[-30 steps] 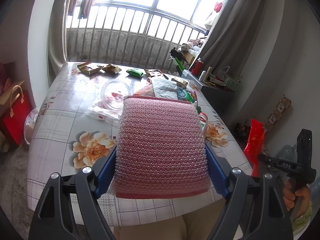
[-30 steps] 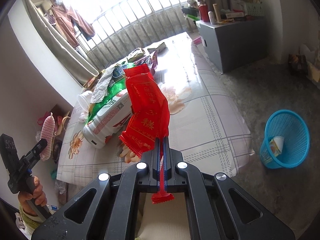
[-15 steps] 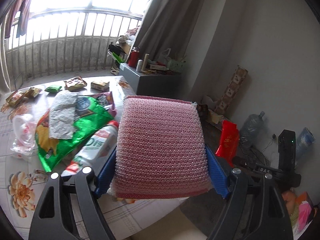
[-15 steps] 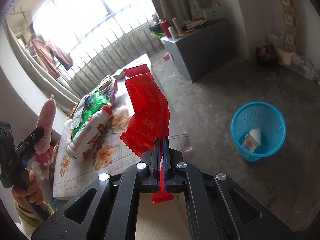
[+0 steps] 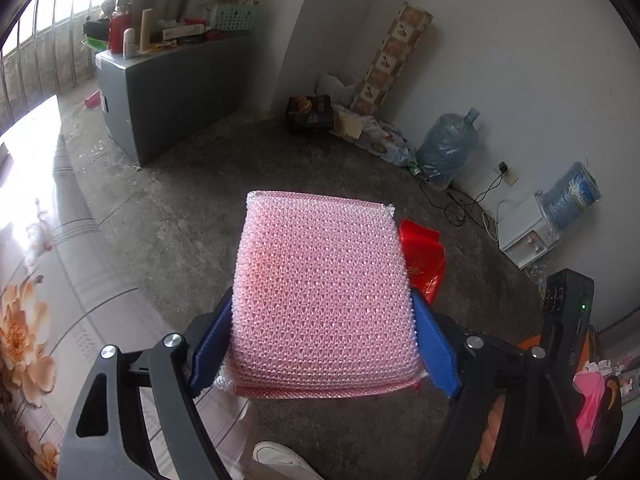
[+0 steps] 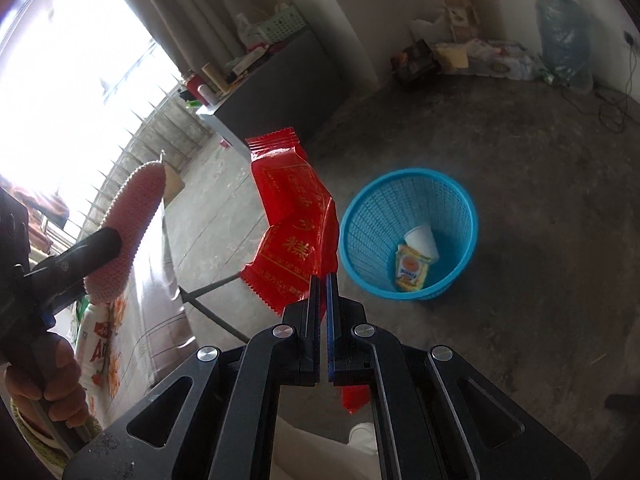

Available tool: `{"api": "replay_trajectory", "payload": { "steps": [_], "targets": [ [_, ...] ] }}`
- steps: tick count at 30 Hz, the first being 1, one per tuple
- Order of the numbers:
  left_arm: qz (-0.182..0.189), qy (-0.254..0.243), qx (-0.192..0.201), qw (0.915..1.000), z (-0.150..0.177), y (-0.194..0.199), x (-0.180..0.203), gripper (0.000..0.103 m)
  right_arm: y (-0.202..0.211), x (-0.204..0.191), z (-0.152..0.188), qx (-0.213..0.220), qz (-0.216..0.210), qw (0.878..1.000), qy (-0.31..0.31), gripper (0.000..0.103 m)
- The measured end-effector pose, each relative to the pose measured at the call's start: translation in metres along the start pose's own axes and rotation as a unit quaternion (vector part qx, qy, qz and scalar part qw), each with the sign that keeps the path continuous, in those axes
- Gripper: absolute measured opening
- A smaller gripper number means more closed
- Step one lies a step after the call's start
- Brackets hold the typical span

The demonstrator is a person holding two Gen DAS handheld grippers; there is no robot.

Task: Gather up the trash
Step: 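Carry the red wrapper and pink pad to the wastebasket and release both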

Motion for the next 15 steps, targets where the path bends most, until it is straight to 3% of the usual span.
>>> {"api": "replay_trajectory", "payload": {
  "steps": [6, 8, 9, 10, 13, 15],
  "targets": [
    [-0.022, 0.005, -0.049, 0.9985, -0.033, -0.086, 0.011, 0.081, -0.049, 0.044, -0.032, -0.026, 0.011, 0.998, -0.063, 0.003],
    [-0.027, 0.002, -0.063, 0.9976, -0.043, -0.110, 0.014, 0.092, -0.072, 0.058, -0.043, -0.037, 0.008, 0.996, -0.087, 0.007],
    [-0.039, 0.000, -0.067, 0.9970, -0.047, -0.119, 0.015, 0.095, -0.085, 0.065, -0.048, -0.043, 0.010, 0.994, -0.095, 0.018],
    [-0.053, 0.000, -0.068, 0.9963, -0.052, -0.128, 0.015, 0.097, -0.096, 0.072, -0.052, -0.050, 0.016, 0.993, -0.104, 0.039],
    [-0.075, 0.009, -0.078, 0.9941, -0.056, -0.141, 0.008, 0.097, -0.115, 0.089, -0.052, -0.065, 0.041, 0.987, -0.138, 0.043],
    [-0.076, 0.019, -0.077, 0.9940, -0.055, -0.138, 0.003, 0.097, -0.109, 0.089, -0.042, -0.056, 0.022, 0.988, -0.143, 0.043]
  ]
}}
Point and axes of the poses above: each gripper's, at about its wrist camera, not at the fingertips, and y roughly against the way its jaws point, x to its right, z to its underside, the point moved 2 cm from there along -y, roughly the way its jaws point, and after that the axes turned 4 degrees about -x, right-handed, at the moved point
